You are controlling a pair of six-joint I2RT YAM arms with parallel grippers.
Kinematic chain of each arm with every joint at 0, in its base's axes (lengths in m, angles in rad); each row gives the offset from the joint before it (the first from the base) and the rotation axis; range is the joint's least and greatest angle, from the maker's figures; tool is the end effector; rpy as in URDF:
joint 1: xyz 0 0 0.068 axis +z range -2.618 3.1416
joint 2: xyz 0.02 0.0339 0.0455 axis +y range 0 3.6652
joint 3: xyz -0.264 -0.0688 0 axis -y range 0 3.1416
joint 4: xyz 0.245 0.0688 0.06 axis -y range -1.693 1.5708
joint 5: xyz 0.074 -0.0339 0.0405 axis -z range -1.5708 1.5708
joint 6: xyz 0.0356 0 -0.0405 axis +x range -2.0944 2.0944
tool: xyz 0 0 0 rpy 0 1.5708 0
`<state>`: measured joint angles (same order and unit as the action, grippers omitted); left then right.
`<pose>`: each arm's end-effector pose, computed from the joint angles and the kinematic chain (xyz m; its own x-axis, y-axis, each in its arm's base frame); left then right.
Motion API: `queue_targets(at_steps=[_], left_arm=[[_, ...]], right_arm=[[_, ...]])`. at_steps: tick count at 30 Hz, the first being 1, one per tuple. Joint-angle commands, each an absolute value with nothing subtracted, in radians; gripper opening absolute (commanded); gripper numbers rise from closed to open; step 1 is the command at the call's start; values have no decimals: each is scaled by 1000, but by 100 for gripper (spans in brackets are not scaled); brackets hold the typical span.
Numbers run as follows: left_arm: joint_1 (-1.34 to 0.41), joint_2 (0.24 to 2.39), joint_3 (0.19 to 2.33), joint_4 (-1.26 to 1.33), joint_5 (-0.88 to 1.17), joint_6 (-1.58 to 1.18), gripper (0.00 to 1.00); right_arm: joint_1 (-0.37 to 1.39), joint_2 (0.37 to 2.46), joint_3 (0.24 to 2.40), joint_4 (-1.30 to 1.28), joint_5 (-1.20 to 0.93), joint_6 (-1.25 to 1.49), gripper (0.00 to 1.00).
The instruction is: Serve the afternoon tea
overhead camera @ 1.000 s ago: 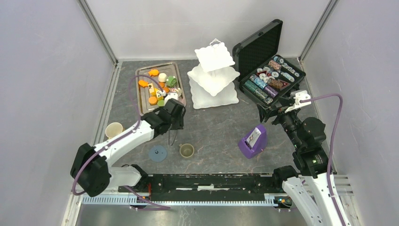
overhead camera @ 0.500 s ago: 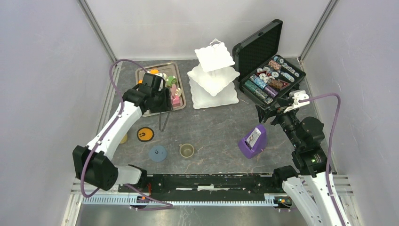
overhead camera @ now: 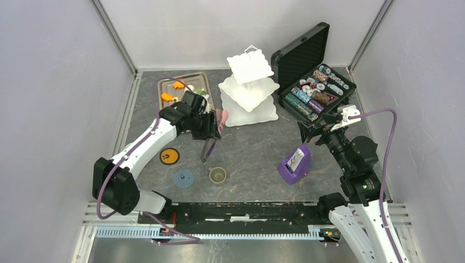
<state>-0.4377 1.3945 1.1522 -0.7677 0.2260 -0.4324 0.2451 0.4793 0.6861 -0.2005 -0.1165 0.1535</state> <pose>0.2536 -0.1275 0.2808 -0.9147 -0.0228 -0.4034 0.1517 0.9060 -0.3952 0.1179 0.0338 0.3450 -0.0481 0.1445 -0.9883 -0.3505 0.9241 0.1522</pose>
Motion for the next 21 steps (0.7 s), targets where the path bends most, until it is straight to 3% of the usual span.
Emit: queue_targets(at_steps=[1, 9, 12, 21], left_arm=[[-537, 1368, 1123, -654, 121, -551, 57], [-786, 1336, 1002, -388, -132, -801, 55], [-884, 1391, 1014, -355, -275, -804, 54], [-1029, 1647, 1042, -212, -441, -799, 54]], right_arm=[[246, 488, 676, -166, -136, 164, 98], [247, 498, 676, -160, -146, 178, 98], [247, 502, 682, -171, -153, 180, 98], [247, 504, 702, -193, -153, 185, 98]])
